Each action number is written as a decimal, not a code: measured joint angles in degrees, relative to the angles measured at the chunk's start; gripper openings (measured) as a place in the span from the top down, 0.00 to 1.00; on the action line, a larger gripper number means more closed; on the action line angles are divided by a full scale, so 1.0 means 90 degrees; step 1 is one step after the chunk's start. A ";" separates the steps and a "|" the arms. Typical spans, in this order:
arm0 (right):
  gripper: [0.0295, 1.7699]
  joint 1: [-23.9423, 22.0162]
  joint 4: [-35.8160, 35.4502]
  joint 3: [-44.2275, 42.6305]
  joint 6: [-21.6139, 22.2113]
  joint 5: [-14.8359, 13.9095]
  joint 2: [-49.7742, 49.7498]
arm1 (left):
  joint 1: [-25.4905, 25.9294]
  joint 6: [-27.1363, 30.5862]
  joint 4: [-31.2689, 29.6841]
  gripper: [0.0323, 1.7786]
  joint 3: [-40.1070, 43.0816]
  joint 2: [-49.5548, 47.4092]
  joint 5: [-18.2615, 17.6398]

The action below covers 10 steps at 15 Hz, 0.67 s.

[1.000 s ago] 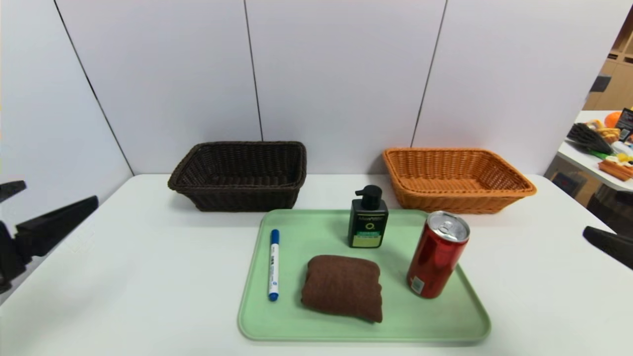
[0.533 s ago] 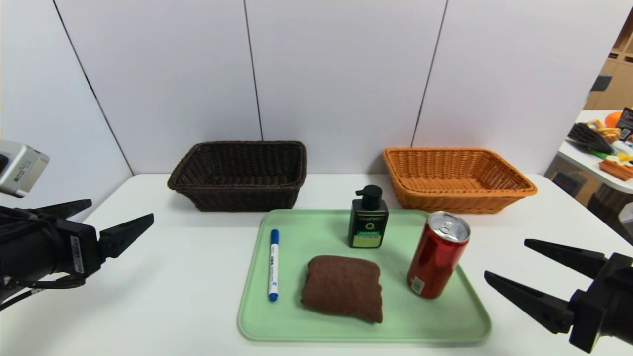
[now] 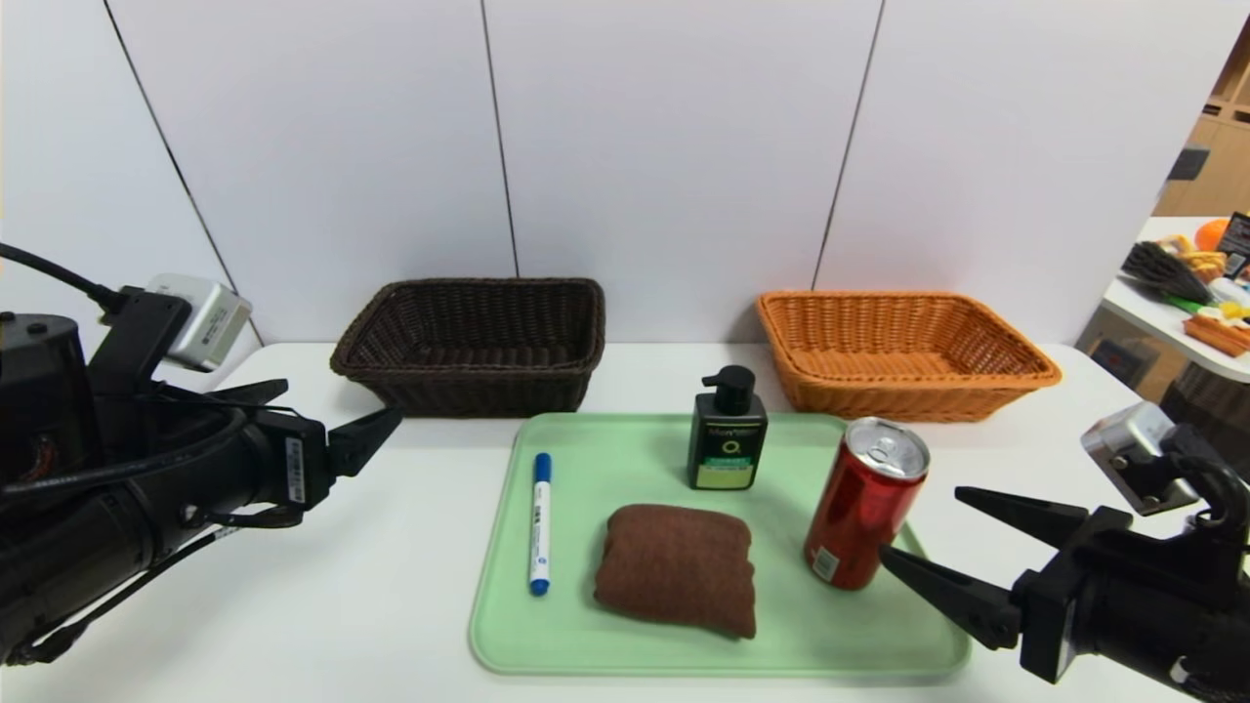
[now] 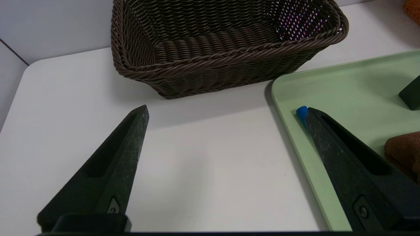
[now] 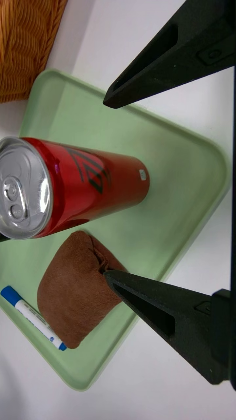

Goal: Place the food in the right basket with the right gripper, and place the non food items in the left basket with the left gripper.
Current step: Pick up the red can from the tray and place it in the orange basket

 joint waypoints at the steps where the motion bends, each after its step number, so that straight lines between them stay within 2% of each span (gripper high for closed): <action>1: 0.04 0.0034 -0.0233 -0.0003 0.0037 -0.0003 0.0221 | -0.0061 -0.0003 0.0003 0.05 -0.0007 0.0076 0.0012; 6: 0.04 0.0083 -0.1724 0.0035 0.0074 -0.0248 0.1373 | -0.0107 -0.0015 0.0008 0.05 0.0051 0.0173 0.0027; 10: 0.04 0.0104 -0.1923 0.0074 0.0130 -0.0354 0.1777 | -0.0108 -0.0030 0.0008 0.05 0.0035 0.0207 0.0024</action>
